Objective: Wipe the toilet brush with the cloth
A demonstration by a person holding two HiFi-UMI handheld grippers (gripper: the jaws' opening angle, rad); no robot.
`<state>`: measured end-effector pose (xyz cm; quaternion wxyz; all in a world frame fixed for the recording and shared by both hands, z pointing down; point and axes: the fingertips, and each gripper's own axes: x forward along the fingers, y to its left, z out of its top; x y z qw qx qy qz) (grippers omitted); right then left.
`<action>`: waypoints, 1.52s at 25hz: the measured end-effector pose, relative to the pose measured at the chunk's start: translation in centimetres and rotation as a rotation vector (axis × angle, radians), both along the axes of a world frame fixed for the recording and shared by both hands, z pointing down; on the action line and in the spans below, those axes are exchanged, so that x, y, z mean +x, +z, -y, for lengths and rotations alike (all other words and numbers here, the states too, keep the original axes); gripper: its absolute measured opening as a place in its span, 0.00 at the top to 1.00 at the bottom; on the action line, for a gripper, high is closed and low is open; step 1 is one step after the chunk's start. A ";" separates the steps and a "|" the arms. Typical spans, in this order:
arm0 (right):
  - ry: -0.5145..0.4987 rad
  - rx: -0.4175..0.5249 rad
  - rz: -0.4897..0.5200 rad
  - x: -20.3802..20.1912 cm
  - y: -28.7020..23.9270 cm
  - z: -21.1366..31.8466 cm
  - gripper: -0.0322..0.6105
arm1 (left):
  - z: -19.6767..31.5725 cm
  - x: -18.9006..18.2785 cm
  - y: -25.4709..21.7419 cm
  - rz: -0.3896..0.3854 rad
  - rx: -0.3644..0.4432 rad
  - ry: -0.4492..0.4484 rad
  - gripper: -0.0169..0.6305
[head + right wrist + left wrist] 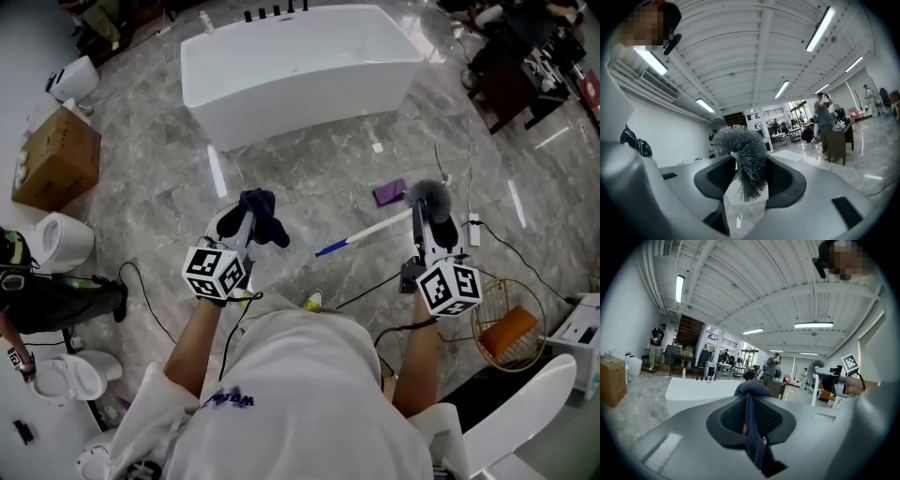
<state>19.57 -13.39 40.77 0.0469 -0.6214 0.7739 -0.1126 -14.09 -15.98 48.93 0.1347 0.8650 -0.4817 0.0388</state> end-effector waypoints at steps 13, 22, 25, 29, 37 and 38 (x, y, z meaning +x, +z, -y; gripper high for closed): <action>-0.069 0.015 -0.245 -6.4 3.2 0.5 0.64 | 0.0 3.2 -5.2 0.009 0.169 0.029 0.93; -0.102 0.059 -0.254 -8.5 2.7 1.2 0.64 | -0.7 4.6 -5.7 0.008 0.194 0.039 0.93; -0.135 0.060 -0.263 -9.6 2.7 1.1 0.64 | -1.2 4.5 -6.0 0.016 0.197 0.037 0.93; -0.153 0.079 -0.244 -10.7 2.5 1.1 0.64 | -1.4 3.8 -6.3 0.017 0.210 0.018 0.93; -0.172 0.060 -0.246 -10.9 3.3 0.5 0.64 | -1.6 4.2 -5.9 0.009 0.205 0.004 0.93; -0.168 0.057 -0.239 -10.9 3.3 0.6 0.64 | -1.5 4.2 -5.9 0.010 0.203 0.004 0.93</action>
